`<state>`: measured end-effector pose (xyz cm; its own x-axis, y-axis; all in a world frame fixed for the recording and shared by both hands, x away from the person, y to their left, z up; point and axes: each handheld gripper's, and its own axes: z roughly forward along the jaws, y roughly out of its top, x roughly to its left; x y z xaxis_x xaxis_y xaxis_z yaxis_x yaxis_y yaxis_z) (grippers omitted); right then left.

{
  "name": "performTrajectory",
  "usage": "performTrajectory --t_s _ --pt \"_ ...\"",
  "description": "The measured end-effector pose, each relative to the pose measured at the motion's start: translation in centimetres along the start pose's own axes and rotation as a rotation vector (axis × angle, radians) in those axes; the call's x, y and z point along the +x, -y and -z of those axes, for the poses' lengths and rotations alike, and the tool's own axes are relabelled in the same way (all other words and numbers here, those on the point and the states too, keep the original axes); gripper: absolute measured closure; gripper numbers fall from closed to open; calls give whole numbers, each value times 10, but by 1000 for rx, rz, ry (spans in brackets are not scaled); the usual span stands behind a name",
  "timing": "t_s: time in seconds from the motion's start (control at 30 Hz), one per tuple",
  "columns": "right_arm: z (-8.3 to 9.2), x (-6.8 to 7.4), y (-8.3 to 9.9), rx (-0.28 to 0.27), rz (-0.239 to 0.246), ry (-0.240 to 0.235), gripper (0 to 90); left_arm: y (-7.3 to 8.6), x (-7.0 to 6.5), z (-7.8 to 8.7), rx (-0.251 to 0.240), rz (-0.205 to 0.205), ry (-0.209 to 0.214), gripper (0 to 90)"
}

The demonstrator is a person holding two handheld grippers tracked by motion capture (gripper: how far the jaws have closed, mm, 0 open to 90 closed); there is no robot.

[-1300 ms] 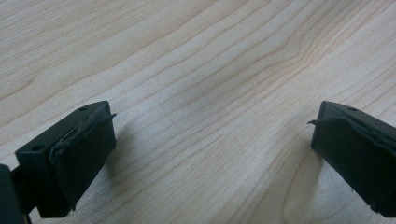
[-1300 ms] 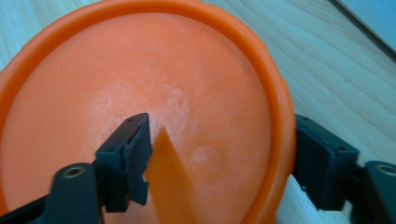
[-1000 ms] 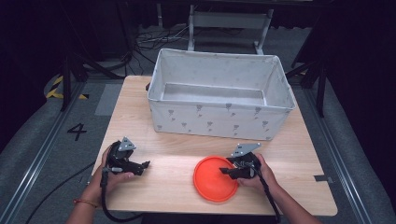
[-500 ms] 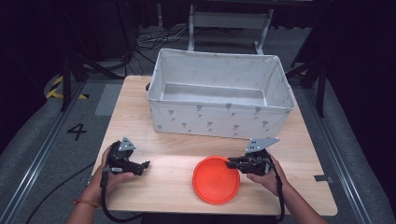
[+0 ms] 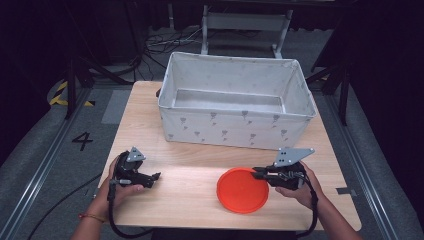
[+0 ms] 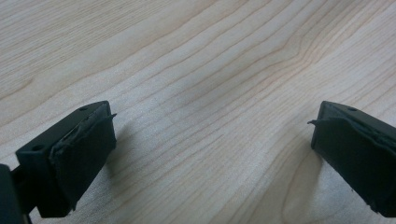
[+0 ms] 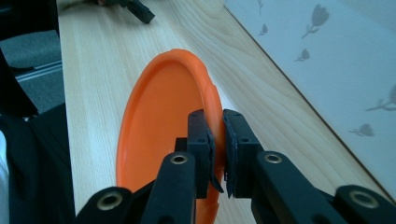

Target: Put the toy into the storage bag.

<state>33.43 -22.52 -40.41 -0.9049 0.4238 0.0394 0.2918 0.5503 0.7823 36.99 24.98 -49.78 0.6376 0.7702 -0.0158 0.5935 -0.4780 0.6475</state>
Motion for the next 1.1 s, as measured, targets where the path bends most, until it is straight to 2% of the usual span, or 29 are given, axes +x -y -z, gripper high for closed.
performTrajectory --t_s 0.1,0.2,0.5,1.1 --pt "11 -1 -5 32 31 28 825 0 0 0 0 1 1 2" --pt "23 -2 -12 59 67 29 824 0 0 0 0 0 -1 2" --pt "58 -4 -27 89 123 73 825 0 -1 0 -1 4 -5 4" --pt "114 -15 -46 88 133 139 824 0 -1 0 0 6 -6 4"
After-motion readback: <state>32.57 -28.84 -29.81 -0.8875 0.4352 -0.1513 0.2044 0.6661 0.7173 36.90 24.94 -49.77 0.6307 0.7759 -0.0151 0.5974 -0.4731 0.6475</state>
